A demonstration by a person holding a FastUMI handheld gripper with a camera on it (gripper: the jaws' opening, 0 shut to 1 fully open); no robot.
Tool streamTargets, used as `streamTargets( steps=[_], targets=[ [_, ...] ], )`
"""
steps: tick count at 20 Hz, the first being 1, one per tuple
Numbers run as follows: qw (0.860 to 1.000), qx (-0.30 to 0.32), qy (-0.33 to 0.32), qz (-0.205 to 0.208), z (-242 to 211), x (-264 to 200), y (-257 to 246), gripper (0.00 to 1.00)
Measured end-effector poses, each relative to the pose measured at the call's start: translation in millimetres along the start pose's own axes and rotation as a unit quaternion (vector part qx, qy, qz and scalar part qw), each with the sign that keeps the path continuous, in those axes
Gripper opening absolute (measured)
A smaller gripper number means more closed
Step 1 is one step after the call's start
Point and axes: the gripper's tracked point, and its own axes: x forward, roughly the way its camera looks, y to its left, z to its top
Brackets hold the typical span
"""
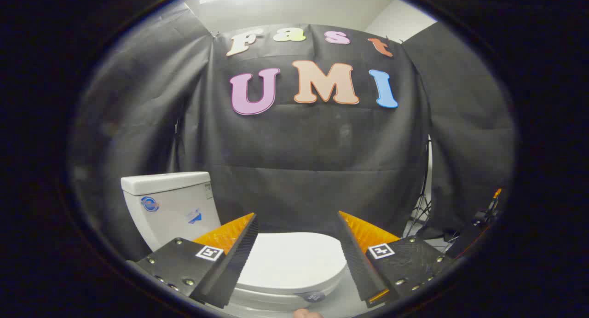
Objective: Open the toilet lid.
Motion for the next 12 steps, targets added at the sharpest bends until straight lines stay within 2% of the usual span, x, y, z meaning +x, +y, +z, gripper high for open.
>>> streamTargets(
  steps=[12],
  targets=[
    [1.0,0.017,-0.005,-0.009,3,-1,-9,0.99]
  ],
)
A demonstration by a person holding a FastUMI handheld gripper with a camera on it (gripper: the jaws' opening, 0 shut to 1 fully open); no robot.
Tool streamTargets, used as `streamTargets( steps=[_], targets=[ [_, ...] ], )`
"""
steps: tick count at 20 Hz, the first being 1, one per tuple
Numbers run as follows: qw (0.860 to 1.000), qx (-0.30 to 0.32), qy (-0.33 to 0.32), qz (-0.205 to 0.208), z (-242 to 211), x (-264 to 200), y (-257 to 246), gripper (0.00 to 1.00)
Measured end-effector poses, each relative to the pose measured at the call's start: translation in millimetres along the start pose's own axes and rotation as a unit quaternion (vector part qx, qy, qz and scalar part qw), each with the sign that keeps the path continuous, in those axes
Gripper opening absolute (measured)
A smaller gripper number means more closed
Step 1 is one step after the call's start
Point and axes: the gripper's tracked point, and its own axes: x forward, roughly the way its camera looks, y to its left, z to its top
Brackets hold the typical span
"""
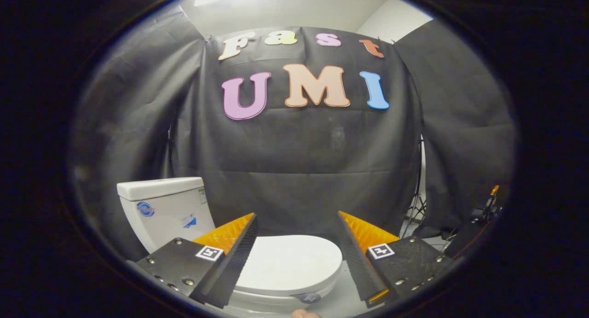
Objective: Open the toilet lid.
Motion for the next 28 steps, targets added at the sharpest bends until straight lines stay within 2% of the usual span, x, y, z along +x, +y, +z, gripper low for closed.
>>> streamTargets(
  steps=[20,24,28],
  targets=[
    [1.0,-0.008,-0.001,-0.01,-2,7,-5,0.99],
    [0.999,0.008,0.039,-0.033,-35,17,-23,0.99],
    [0.99,0.046,0.105,-0.08,-84,19,-53,0.99]
  ],
)
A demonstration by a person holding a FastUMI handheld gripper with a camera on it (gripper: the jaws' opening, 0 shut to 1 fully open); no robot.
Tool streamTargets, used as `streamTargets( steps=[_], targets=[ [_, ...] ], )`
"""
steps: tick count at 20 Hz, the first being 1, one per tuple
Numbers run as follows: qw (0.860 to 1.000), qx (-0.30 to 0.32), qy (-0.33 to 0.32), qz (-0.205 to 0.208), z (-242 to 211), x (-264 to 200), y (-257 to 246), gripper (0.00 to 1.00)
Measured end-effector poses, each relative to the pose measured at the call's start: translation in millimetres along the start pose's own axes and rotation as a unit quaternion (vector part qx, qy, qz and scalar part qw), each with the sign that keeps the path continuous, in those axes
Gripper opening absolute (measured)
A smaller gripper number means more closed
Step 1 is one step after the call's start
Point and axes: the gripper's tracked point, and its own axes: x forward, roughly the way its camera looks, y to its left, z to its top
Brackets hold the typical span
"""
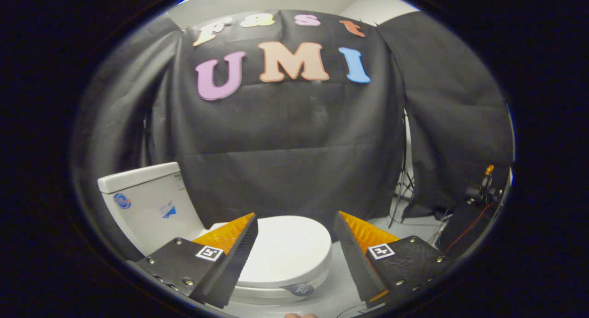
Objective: Open the toilet lid.
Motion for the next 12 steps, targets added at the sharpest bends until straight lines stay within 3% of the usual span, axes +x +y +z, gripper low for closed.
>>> streamTargets(
  steps=[6,12],
  targets=[
    [0.992,0.054,0.117,-0.013,-80,16,-19,0.99],
    [0.964,0.157,0.21,-0.032,-145,12,-42,1.0]
  ],
)
